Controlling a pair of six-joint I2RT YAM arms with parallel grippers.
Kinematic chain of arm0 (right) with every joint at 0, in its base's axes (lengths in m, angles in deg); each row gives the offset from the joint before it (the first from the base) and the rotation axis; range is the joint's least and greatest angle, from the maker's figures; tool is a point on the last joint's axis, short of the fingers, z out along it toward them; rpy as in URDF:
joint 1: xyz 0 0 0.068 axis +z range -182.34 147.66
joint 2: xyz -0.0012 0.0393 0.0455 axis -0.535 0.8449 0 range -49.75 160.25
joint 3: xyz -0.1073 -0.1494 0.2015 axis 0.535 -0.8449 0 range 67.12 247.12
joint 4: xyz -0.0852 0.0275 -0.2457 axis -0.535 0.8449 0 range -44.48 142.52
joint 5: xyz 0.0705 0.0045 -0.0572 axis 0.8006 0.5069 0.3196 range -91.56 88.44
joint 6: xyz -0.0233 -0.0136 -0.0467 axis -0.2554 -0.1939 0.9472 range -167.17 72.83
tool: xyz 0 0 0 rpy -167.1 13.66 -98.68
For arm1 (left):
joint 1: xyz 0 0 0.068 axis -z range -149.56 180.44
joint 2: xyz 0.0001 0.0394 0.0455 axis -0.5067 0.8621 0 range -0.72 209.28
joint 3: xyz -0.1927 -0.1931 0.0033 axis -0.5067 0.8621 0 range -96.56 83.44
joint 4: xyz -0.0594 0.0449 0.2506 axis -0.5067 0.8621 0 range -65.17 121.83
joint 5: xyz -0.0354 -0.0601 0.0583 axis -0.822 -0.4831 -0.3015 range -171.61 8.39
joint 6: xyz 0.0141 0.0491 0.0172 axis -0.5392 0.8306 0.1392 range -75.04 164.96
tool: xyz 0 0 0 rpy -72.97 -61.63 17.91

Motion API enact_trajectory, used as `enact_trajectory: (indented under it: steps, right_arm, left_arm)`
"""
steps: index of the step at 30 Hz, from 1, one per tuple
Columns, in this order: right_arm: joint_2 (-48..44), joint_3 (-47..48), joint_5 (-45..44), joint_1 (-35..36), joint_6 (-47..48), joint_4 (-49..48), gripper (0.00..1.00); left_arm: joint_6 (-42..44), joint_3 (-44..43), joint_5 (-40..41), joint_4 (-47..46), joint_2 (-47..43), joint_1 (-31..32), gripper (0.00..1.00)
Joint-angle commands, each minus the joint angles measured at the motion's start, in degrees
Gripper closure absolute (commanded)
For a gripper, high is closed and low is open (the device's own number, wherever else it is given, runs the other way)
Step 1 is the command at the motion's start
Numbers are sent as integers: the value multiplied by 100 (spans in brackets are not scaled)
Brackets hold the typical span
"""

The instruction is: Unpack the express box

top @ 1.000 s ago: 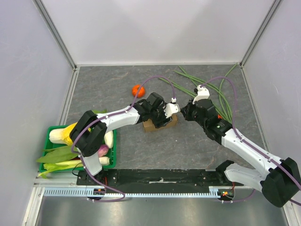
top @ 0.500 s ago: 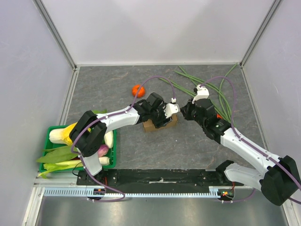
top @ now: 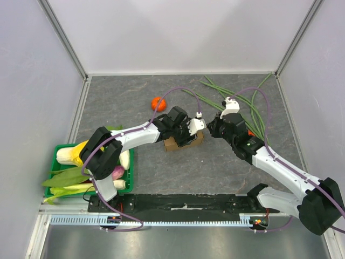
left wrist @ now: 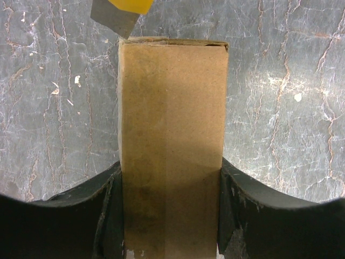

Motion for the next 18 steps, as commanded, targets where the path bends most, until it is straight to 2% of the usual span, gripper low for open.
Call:
enact_trajectory:
  steps: [1, 8, 18]
  right_arm:
    - [65, -92, 111, 12, 39, -227, 100]
    - [100, -223, 278, 12, 21, -245, 100]
    - [-14, -689, 1051, 12, -111, -131, 100]
  left_arm:
    - [246, 287, 349, 555, 314, 36, 80]
    - [211, 296, 332, 546, 314, 36, 81]
    - [-210, 76, 621, 555, 525, -16, 83]
